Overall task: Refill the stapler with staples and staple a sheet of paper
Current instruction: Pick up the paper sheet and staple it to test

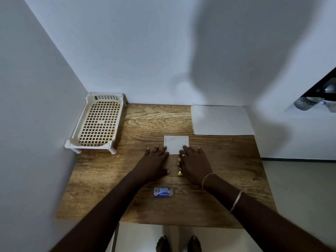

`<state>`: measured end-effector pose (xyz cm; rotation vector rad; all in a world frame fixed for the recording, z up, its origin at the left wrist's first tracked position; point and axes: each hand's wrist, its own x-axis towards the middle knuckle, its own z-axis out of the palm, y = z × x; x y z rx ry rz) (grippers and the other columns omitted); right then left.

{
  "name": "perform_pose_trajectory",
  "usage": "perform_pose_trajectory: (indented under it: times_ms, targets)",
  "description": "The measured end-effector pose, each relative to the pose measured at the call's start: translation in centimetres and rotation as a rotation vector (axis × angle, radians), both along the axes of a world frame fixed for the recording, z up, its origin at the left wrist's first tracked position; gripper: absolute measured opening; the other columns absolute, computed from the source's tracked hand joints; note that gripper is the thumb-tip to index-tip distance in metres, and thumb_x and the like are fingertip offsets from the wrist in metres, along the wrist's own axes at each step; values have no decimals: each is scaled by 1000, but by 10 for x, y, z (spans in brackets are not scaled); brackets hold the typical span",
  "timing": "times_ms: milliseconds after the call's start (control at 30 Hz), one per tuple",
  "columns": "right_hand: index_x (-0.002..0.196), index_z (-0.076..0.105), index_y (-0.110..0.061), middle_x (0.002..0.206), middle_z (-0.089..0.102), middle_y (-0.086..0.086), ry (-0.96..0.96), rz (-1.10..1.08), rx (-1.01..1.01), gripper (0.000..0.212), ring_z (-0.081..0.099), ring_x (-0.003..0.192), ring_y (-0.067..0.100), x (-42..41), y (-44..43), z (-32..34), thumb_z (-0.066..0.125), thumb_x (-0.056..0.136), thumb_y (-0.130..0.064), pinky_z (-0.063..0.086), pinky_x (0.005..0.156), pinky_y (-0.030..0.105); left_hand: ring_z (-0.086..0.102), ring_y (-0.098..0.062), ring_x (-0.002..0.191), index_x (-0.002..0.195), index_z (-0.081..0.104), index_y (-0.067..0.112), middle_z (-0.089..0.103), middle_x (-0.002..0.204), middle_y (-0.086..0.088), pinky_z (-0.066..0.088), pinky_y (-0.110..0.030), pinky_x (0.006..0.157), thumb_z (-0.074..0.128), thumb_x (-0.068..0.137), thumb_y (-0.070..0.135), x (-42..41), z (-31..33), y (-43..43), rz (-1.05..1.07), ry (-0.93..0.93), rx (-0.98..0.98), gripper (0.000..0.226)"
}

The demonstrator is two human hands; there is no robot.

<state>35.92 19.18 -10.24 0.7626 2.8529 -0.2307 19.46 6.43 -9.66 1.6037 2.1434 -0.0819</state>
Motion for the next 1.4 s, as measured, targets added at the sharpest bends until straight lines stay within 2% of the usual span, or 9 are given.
perform_pose_trajectory:
  times_ms: [200,333,433,500,633,833,1000,1133,1400]
  targets:
    - [137,58,-14,147,54,10,219,-65,-4,44,49,135,30,4,-5,11,41,103,-37,37,110,48,17,-28,155,156,32,18,18,169,-5,13,-47,124,63,95,39,7,11,-3,71,-75,60,72]
    - [93,72,-11,99,72,10,574,-763,-461,22,66,96,25,-5,12,24,57,97,-27,47,80,29,65,-21,117,135,63,14,68,132,-9,50,-33,102,68,90,18,11,22,-2,566,-257,482,45]
    - [98,71,-1,97,73,18,546,-1113,-779,24,70,92,33,-11,25,22,59,90,-19,58,86,41,70,-19,99,109,75,12,76,104,-7,55,-35,94,72,87,16,16,24,7,826,-379,467,22]
    - [99,70,5,88,70,19,562,-1182,-960,21,68,79,31,-15,28,22,62,87,-10,55,72,41,70,-20,93,93,76,12,75,93,-4,56,-37,89,74,86,19,19,23,14,901,-456,420,10]
    - [95,65,-4,80,61,17,588,-1260,-1097,14,58,64,22,-24,23,25,69,82,1,47,51,30,72,-18,94,107,78,15,78,103,-4,59,-40,91,74,83,17,20,18,25,1072,-595,358,24]
    - [85,70,7,72,65,17,600,-1264,-1081,8,59,57,23,-23,19,32,76,83,2,49,58,33,75,-25,85,98,79,13,77,91,-9,63,-43,83,79,80,8,18,13,29,1237,-760,329,18]
    - [89,69,-3,82,68,12,700,-1263,-1205,6,62,62,20,-14,15,53,71,88,3,51,48,25,65,-22,60,93,75,-3,72,78,-18,49,-28,51,79,85,10,21,30,22,1305,-1010,342,16]
    - [86,67,-6,80,68,11,854,-1188,-1328,10,65,66,20,-10,12,85,69,90,4,53,65,32,70,-25,73,91,76,0,75,80,-15,62,-41,73,81,84,15,23,63,17,1282,-1144,510,17]
    - [95,72,-2,71,74,6,1147,-988,-1413,12,71,63,14,0,10,153,76,84,2,59,61,24,78,-23,81,93,74,2,78,84,-14,63,-28,72,77,87,7,29,148,19,1186,-1471,735,8]
